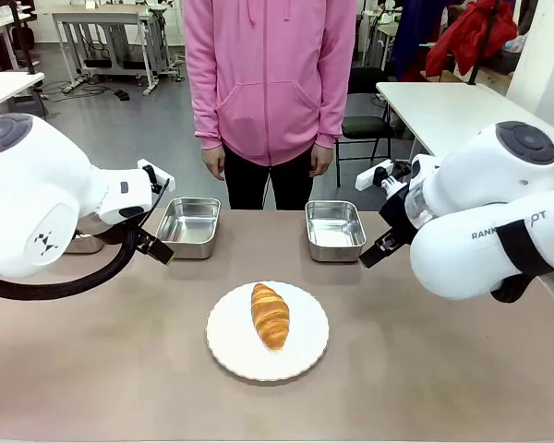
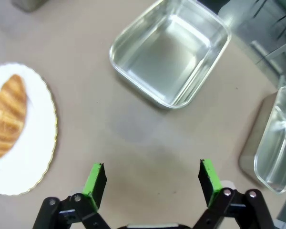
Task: Place the bread in the container.
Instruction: Place the Butter Roll into the Airtight Container indicated by the human.
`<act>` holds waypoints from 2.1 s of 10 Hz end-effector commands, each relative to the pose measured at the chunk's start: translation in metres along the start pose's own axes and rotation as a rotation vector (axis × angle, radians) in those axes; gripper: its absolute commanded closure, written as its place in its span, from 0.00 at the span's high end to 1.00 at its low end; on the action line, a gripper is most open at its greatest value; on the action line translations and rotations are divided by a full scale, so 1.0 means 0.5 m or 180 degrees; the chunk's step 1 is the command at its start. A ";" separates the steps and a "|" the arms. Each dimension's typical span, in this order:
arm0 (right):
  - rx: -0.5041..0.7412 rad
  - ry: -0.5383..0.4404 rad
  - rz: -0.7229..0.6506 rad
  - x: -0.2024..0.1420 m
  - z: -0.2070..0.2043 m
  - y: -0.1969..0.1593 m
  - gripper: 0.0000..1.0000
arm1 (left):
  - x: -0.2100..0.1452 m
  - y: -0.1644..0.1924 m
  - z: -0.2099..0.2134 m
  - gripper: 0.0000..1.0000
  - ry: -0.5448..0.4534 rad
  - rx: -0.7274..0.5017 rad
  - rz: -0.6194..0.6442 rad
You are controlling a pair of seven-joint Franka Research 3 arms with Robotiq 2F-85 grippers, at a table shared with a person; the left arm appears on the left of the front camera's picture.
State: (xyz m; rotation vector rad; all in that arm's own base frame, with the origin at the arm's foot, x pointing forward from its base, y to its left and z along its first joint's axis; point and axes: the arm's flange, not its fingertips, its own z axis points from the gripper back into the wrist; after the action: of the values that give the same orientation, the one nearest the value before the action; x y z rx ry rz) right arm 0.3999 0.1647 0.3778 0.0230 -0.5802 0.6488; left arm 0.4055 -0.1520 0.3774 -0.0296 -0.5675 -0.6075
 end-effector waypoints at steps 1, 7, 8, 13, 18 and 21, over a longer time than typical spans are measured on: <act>0.0069 -0.0159 -0.0070 0.064 0.078 -0.080 1.00 | 0.046 0.079 0.083 1.00 -0.0311 -0.0042 0.0017; 0.0420 -0.0627 -0.0277 0.048 0.328 -0.396 1.00 | 0.089 0.439 0.310 1.00 -0.0419 -0.0857 -0.0531; 0.0475 -0.0666 -0.0368 0.014 0.337 -0.444 1.00 | 0.062 0.502 0.325 1.00 -0.0541 -0.1019 -0.0737; 0.0476 -0.0598 -0.0606 -0.064 0.328 -0.503 1.00 | -0.022 0.584 0.338 1.00 -0.0863 -0.1009 -0.0684; 0.0409 -0.0601 -0.0667 -0.065 0.335 -0.508 1.00 | -0.040 0.595 0.320 1.00 -0.0808 -0.0845 -0.0644; 0.0474 -0.0765 -0.0692 -0.074 0.381 -0.533 1.00 | -0.047 0.583 0.363 1.00 -0.1128 -0.1261 -0.0606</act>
State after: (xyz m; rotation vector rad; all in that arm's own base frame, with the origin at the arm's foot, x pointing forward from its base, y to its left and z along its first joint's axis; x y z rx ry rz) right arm 0.4341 -0.0983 0.5560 0.2642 -0.7258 0.4540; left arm 0.4666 0.1339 0.5562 -0.3977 -0.7589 -0.8774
